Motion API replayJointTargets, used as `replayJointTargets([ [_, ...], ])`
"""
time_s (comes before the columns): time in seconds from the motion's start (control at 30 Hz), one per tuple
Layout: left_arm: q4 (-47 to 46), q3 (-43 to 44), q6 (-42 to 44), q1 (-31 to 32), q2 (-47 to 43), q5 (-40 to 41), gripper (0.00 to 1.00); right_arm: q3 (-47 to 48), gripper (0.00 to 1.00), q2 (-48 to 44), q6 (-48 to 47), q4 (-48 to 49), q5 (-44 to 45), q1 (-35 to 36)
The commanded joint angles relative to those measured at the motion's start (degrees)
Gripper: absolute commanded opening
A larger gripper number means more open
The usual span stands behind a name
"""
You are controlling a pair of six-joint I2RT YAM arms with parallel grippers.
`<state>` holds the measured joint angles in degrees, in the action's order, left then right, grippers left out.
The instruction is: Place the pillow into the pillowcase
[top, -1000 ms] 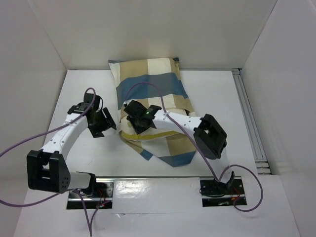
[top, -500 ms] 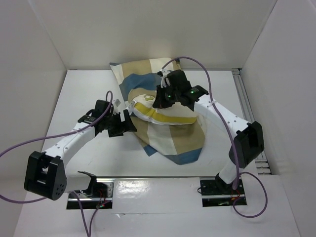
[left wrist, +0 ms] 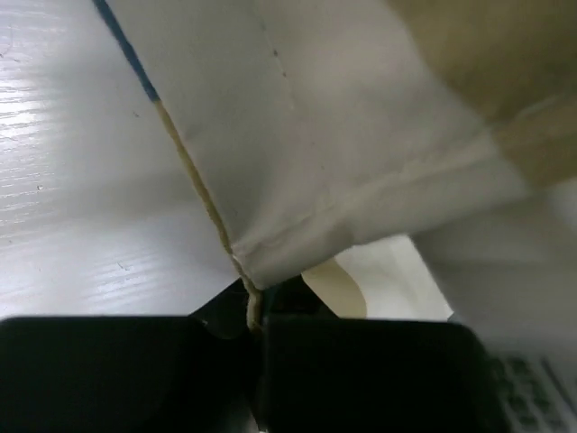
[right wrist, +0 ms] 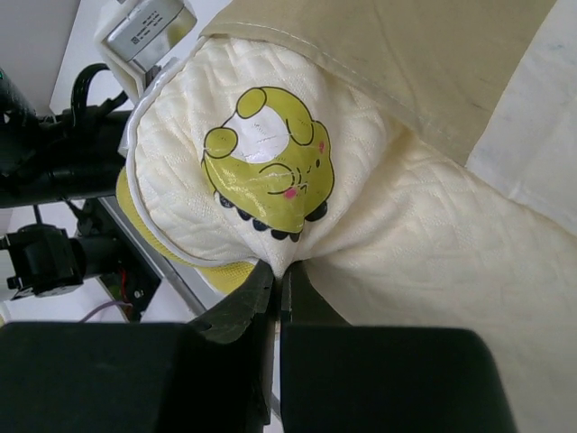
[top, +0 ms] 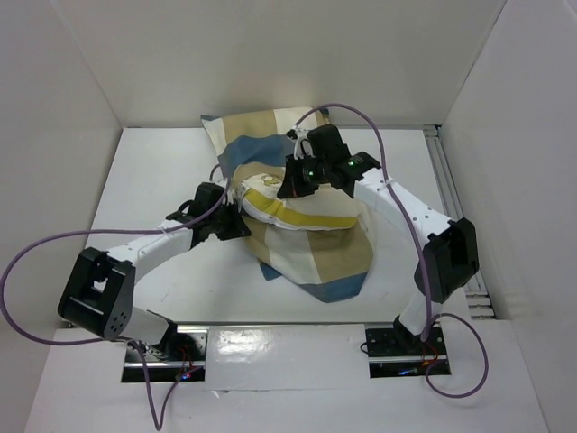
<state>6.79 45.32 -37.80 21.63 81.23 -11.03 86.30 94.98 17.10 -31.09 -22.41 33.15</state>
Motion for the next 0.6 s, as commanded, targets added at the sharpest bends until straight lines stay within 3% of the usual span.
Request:
replayJointTargets([
  [0.0, -3.30, 3.44, -1.48, 0.17, 0.33, 2.05, 0.00, 5.88, 0.00, 1.77, 0.56, 3.23, -1.84, -2.28],
  [0.1, 2.51, 12.12, 0.88, 0.17, -2.64, 1.63, 0.00, 13.68, 0.00, 5.55, 0.56, 2.37, -3.77, -4.40],
  [0.17, 6.04, 16.18, 1.68, 0.17, -9.57, -1.35, 0.00, 28.78, 0.00, 9.34, -1.45, -3.76, -2.65, -4.41],
  [0.23, 8.23, 20.94, -0.58, -1.15, -13.80, -9.25, 0.00, 38.62, 0.00, 10.66, -3.56, -6.95, -0.63, -2.84],
  [0.27, 10.16, 21.73, -1.39, -1.15, -16.86, -11.36, 0.00, 38.68, 0.00, 10.67, -3.57, -7.57, -0.61, -2.13],
  [0.3, 10.18, 21.74, -2.70, -1.15, -18.29, -13.65, 0.00, 36.07, 0.00, 9.71, -4.26, -5.67, -1.83, -1.34],
  [0.33, 10.18, 18.69, -5.07, 0.68, -19.69, -14.98, 0.00, 26.04, 0.00, 7.87, -4.27, -3.21, -3.76, -0.63],
  [0.4, 8.95, 14.99, -7.62, 1.65, -23.37, -16.83, 0.00, 15.00, 0.00, 7.85, -2.08, 5.20, -3.78, -0.10],
  [0.47, 7.63, 8.49, -11.04, 3.24, -26.63, -17.45, 0.00, 4.64, 0.00, 11.34, 0.81, 8.67, -4.30, -0.10],
  [0.57, 8.24, 4.87, -12.46, 5.61, -31.74, -18.59, 0.00, 2.81, 0.00, 16.70, 0.83, 10.09, -1.94, -0.63],
])
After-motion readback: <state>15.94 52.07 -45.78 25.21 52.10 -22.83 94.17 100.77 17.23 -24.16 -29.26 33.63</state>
